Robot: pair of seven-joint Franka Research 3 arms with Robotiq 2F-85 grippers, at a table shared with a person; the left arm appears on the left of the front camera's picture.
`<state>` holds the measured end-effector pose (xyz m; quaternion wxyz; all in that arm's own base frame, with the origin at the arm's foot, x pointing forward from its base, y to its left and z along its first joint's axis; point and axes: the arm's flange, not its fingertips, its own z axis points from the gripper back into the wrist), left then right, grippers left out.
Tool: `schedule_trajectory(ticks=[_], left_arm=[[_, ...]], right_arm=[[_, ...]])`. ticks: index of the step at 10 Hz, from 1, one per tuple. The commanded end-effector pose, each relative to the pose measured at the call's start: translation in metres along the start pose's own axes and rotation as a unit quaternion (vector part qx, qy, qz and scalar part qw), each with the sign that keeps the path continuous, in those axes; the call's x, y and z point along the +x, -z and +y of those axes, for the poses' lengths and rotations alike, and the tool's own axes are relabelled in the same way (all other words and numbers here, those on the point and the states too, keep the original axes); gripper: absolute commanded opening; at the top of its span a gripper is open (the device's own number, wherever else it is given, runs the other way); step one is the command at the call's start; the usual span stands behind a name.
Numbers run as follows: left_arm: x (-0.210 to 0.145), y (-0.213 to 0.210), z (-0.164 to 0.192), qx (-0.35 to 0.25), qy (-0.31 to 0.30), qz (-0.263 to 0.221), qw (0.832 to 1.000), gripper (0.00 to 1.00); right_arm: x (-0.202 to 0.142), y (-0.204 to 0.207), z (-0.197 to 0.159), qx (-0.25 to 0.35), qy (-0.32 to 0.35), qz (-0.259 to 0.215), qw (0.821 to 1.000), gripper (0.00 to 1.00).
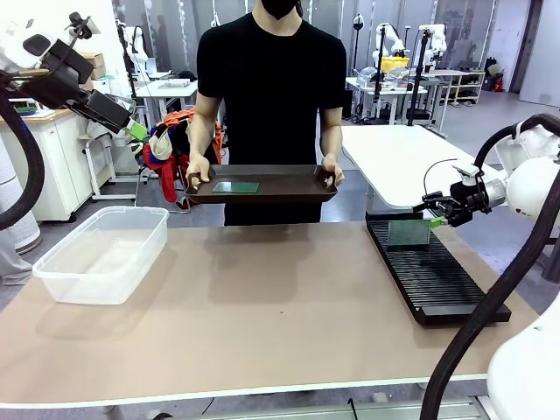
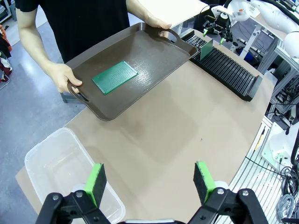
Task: Sort PCBs into racks and boxes based on the side picked up.
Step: If the short side of the Blank PCB is picked up, insert it into the PCB Rack ; if the long side is picked up, place it in the Organizing box, then pick up the Blank PCB handed by the Human.
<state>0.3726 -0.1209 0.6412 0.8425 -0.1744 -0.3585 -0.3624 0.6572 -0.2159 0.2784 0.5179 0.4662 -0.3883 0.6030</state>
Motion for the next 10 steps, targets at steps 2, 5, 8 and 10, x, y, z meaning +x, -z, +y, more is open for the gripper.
schedule_trajectory(ticks=[2,5,8,10], left_arm=[[-0.002,0.0,0.001,-0.006,-0.001,0.001,1.0,1.0],[-0.002,0.0,0.001,-0.006,-0.001,0.001,1.0,1.0],[-0.002,0.0,0.001,-0.006,-0.001,0.001,1.0,1.0],[-0.002,0.0,0.001,-0.006,-0.001,0.001,1.0,1.0]], right_arm=[[0.035,-0.002,0.013,-0.001,-0.009,0.017,1.0,1.0],[0.038,-0.009,0.003,-0.005,-0.016,0.013,1.0,1.0],[0.038,-0.009,0.003,-0.005,-0.016,0.013,1.0,1.0],[0.062,0.005,0.017,-0.005,-0.018,0.034,0.999,1.0]])
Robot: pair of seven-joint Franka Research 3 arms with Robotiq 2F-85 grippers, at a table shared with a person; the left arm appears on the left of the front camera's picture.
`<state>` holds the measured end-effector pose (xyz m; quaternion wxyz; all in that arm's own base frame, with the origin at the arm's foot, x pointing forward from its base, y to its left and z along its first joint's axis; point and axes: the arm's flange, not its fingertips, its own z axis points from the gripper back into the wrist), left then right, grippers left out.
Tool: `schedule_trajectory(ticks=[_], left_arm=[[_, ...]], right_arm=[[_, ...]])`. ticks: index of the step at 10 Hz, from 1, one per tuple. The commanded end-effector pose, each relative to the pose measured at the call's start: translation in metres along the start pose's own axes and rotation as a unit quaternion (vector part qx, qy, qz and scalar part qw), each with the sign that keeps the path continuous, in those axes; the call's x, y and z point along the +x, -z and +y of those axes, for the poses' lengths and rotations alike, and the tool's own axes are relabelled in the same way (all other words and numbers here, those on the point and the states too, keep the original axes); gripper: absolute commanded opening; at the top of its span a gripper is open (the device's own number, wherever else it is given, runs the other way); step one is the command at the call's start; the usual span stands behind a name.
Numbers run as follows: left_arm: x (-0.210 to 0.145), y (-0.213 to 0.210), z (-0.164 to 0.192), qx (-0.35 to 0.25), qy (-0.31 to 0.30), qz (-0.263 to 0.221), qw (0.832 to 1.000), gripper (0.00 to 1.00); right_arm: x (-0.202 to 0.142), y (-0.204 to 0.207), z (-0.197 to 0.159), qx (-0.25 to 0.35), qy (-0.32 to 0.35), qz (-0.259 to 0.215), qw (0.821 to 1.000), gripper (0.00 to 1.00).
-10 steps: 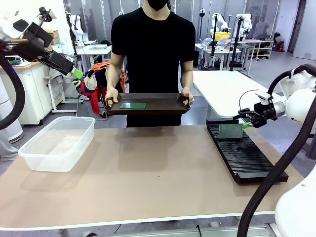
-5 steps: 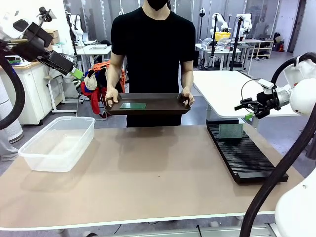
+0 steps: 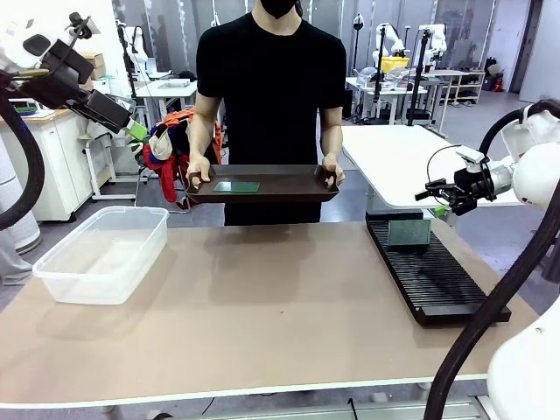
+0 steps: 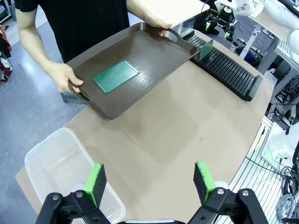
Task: Sort PCBs into racks and boxes based on the side picked up.
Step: Pick up the Blank PCB handed by the Human.
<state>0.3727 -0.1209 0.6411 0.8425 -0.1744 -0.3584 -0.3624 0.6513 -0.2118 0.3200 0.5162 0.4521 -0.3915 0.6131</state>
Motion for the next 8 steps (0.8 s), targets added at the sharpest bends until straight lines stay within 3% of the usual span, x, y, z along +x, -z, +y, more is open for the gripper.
schedule_trajectory(ticks=[1,5,7,8], left_arm=[[-0.002,0.0,0.001,-0.006,-0.001,0.001,1.0,1.0],[-0.002,0.0,0.001,-0.006,-0.001,0.001,1.0,1.0],[-0.002,0.0,0.001,-0.006,-0.001,0.001,1.0,1.0],[-0.002,0.0,0.001,-0.006,-0.001,0.001,1.0,1.0]], right_arm=[[0.046,0.021,0.021,-0.004,0.004,0.05,0.999,1.0],[0.123,0.063,0.052,0.044,0.022,0.146,0.988,1.0],[0.156,0.084,0.067,0.004,0.03,0.174,0.984,1.0],[0.178,0.09,0.071,-0.047,0.047,0.178,0.982,1.0]])
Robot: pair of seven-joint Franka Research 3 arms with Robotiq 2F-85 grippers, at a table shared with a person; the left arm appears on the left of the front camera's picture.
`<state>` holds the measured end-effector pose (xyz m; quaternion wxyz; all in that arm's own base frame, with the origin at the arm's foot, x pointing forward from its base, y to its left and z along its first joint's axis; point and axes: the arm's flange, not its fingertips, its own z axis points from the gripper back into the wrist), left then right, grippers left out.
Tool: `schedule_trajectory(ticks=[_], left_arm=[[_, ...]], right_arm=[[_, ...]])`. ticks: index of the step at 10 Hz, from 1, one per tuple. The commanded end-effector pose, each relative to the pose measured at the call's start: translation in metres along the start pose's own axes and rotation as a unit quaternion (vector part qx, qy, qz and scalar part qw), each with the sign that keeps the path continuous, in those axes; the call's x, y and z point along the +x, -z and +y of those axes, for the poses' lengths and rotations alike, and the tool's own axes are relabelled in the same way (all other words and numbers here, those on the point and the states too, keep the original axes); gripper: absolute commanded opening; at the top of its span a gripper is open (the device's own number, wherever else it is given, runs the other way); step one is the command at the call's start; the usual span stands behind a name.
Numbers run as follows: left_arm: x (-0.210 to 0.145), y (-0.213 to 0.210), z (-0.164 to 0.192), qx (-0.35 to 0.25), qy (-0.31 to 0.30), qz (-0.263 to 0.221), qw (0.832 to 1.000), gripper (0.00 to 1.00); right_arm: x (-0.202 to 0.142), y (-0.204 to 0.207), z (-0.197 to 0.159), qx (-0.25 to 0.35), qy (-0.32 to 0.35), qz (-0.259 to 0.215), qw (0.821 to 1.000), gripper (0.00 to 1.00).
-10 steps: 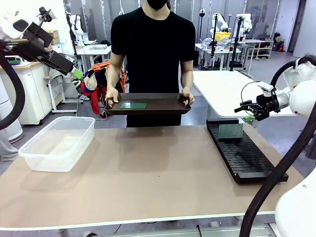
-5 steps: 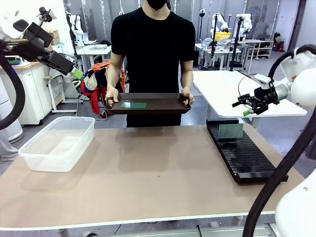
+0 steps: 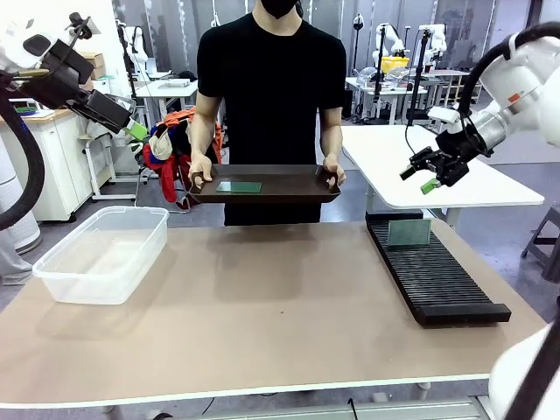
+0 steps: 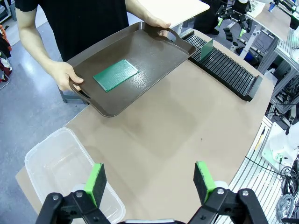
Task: Sort PCBs into racks and boxes based on the side picked up.
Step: Pick up the Blank PCB handed by the Human.
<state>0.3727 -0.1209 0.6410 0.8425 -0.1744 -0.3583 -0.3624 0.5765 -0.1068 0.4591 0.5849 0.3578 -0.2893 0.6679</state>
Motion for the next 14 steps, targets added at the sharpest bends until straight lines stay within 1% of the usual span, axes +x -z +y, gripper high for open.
schedule_trajectory(ticks=[1,2,3,4,5,8,9,10,11,13,14], left_arm=[[-0.002,0.0,0.001,-0.006,-0.001,0.001,1.0,1.0],[-0.002,0.0,0.001,-0.006,-0.001,0.001,1.0,1.0],[-0.002,0.0,0.001,-0.006,-0.001,0.001,1.0,1.0],[-0.002,0.0,0.001,-0.006,-0.001,0.001,1.0,1.0],[-0.002,0.0,0.001,-0.006,-0.001,0.001,1.0,1.0],[-0.002,0.0,0.001,-0.006,-0.001,0.001,1.0,1.0],[-0.002,0.0,0.001,-0.006,-0.001,0.001,1.0,1.0],[-0.002,0.0,0.001,-0.006,-0.001,0.001,1.0,1.0],[-0.002,0.0,0.001,-0.006,-0.001,0.001,1.0,1.0],[-0.002,0.0,0.001,-0.006,-0.001,0.001,1.0,1.0],[-0.002,0.0,0.001,-0.006,-0.001,0.001,1.0,1.0]], right_arm=[[0.033,0.02,0.024,-0.123,0.046,0.027,0.991,1.0],[0.045,0.024,0.032,-0.139,0.044,0.027,0.989,1.0],[0.057,0.02,0.039,-0.15,0.064,0.036,0.986,1.0],[0.068,0.016,0.045,-0.163,0.066,0.034,0.984,1.0],[0.05,0.002,0.025,-0.126,0.039,0.025,0.991,1.0],[0.05,0.002,0.025,-0.126,0.039,0.025,0.991,1.0],[0.054,0.003,0.032,-0.138,0.048,0.027,0.989,1.0],[0.058,0.003,0.028,-0.164,0.09,-0.012,0.982,1.0],[0.07,0.001,0.029,-0.186,0.111,-0.026,0.976,1.0],[0.09,-0.001,0.032,-0.247,0.164,-0.003,0.955,1.0],[0.102,-0.004,0.036,-0.266,0.178,0.023,0.947,1.0]])
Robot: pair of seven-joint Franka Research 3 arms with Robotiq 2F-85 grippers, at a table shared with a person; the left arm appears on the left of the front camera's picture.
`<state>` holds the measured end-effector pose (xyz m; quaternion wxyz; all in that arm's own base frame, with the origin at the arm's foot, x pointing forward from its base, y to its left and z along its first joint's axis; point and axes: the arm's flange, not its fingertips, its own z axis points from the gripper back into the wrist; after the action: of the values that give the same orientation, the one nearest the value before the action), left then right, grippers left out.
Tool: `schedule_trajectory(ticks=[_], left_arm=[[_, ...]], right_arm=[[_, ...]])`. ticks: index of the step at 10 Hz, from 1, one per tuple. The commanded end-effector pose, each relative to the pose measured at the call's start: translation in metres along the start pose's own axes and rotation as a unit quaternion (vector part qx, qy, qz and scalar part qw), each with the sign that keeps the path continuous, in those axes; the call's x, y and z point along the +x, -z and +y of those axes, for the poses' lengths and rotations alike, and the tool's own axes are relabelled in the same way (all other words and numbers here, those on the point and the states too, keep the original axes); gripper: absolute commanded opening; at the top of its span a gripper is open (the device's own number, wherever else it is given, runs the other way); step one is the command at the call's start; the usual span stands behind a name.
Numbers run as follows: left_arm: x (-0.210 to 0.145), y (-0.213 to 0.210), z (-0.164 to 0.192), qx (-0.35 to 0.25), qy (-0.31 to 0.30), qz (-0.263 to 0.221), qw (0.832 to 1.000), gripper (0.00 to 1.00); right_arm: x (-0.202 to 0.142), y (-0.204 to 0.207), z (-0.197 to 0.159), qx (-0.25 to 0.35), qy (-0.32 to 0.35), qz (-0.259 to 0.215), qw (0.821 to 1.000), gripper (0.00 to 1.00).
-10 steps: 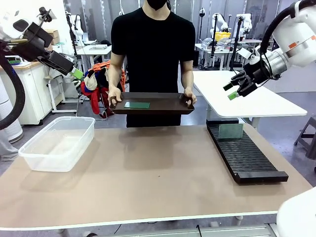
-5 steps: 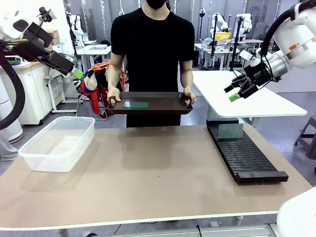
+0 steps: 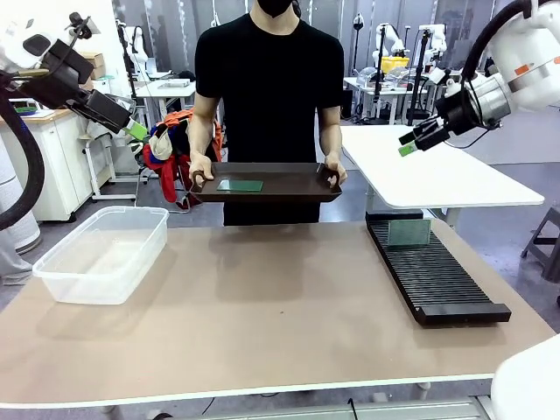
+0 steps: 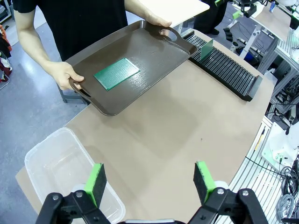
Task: Sort PCBs into racks and boxes based on the side picked up.
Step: Pick up the Blank PCB handed by the Human.
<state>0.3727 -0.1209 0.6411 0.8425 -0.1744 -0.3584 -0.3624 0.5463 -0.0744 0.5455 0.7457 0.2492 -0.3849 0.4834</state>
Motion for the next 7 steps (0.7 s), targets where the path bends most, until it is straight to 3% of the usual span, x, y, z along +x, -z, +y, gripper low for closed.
schedule_trajectory(ticks=[1,3,7], left_arm=[[-0.002,0.0,0.001,-0.006,-0.001,0.001,1.0,1.0],[-0.002,0.0,0.001,-0.006,-0.001,0.001,1.0,1.0],[-0.002,0.0,0.001,-0.006,-0.001,0.001,1.0,1.0]], right_arm=[[0.02,0.004,0.026,-0.046,0.019,0.045,0.998,1.0],[0.042,-0.005,0.047,-0.061,0.004,0.072,0.996,1.0],[0.059,-0.019,0.059,-0.05,-0.02,0.059,0.997,1.0]])
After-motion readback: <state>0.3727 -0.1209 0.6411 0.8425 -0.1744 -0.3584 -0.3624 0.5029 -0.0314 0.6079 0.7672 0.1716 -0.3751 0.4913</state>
